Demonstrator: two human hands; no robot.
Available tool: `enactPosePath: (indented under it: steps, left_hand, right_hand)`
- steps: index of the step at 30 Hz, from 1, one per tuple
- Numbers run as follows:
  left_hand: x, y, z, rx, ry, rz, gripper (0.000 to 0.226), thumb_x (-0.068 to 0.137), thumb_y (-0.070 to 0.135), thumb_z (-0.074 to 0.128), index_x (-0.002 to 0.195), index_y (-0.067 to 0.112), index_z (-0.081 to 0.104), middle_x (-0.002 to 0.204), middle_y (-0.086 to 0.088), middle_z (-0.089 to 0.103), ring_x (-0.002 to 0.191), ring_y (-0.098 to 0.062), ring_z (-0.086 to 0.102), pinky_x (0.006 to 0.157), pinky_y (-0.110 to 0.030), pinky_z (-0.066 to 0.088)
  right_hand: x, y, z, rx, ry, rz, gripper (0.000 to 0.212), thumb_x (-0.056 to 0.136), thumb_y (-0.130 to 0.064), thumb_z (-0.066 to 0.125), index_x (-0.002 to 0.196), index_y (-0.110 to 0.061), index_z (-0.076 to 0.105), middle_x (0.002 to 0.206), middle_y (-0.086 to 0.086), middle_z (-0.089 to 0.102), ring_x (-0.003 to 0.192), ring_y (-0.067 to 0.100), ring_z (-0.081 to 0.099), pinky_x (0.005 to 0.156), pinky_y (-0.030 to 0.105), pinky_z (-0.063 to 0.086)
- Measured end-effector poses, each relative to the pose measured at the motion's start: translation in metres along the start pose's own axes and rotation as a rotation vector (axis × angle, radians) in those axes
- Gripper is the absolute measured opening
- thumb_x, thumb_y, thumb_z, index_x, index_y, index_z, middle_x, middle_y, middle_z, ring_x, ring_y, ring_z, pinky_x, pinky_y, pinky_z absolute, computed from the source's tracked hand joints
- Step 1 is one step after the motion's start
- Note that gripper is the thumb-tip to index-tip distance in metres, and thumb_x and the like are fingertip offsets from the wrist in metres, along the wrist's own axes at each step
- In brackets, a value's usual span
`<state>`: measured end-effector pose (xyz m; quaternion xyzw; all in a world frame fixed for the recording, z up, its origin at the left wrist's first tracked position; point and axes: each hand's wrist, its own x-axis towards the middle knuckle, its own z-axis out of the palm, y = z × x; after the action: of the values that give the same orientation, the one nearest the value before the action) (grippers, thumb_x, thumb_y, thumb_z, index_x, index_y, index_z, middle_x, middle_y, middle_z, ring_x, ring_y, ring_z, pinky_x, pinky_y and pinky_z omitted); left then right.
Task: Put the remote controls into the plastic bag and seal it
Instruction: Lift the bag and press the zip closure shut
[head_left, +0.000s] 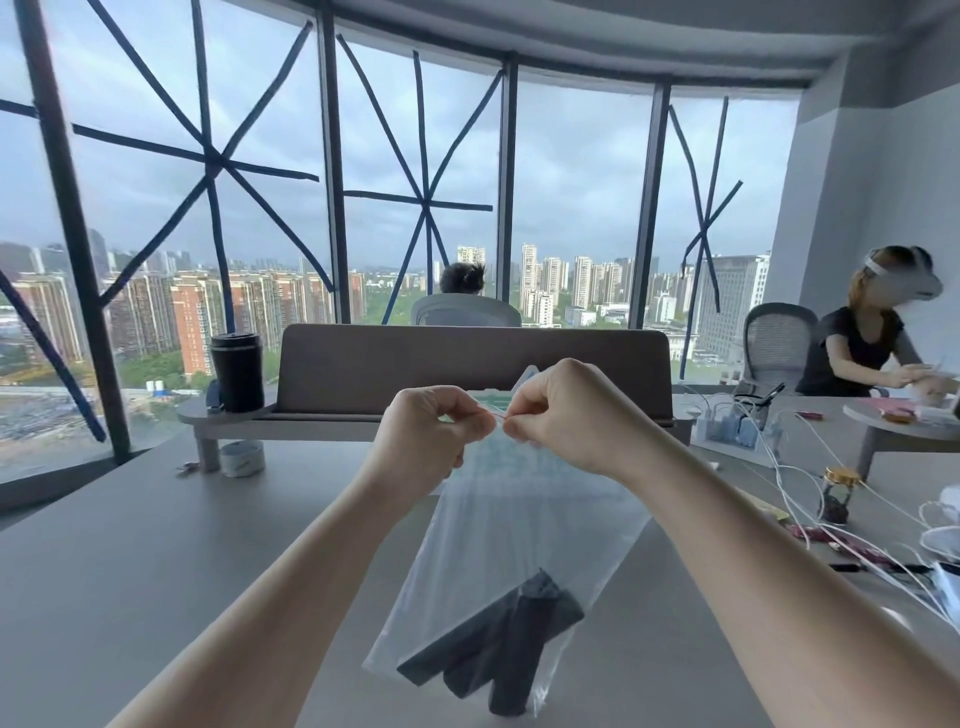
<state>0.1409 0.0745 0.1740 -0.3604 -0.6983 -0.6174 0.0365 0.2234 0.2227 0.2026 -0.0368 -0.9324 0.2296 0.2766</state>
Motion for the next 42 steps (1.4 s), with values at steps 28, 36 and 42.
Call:
enactPosePath:
  steps: [28, 36, 42]
  left_hand:
    - [0.008, -0.029, -0.051, -0.249, 0.415, -0.086, 0.017, 0.075, 0.002, 0.071, 0.061, 0.010, 0.068, 0.045, 0.006, 0.052, 0.046, -0.015, 0.034, 0.040, -0.020, 0.030]
    - [0.008, -0.036, -0.070, -0.273, 0.430, -0.084, 0.012, 0.076, 0.003, 0.071, 0.065, 0.009, 0.068, 0.050, 0.000, 0.050, 0.040, -0.011, 0.034, 0.040, -0.018, 0.027]
    - [0.009, -0.038, -0.082, -0.307, 0.448, -0.075, 0.019, 0.075, -0.001, 0.068, 0.060, 0.011, 0.064, 0.039, 0.009, 0.047, 0.038, -0.011, 0.032, 0.039, -0.018, 0.025]
  right_hand:
    - [-0.032, 0.028, 0.011, -0.206, 0.033, 0.017, 0.014, 0.096, -0.028, 0.056, 0.089, -0.022, 0.066, 0.086, -0.010, 0.060, 0.082, 0.018, 0.057, 0.078, 0.037, 0.051]
    - [-0.039, 0.016, 0.002, -0.306, 0.060, -0.038, 0.018, 0.098, -0.026, 0.052, 0.079, -0.025, 0.050, 0.086, -0.009, 0.056, 0.083, 0.022, 0.056, 0.077, 0.037, 0.049]
    - [-0.035, -0.001, -0.002, -0.348, 0.133, -0.057, 0.021, 0.098, -0.024, 0.052, 0.078, -0.022, 0.049, 0.097, 0.000, 0.068, 0.089, 0.028, 0.062, 0.075, 0.036, 0.048]
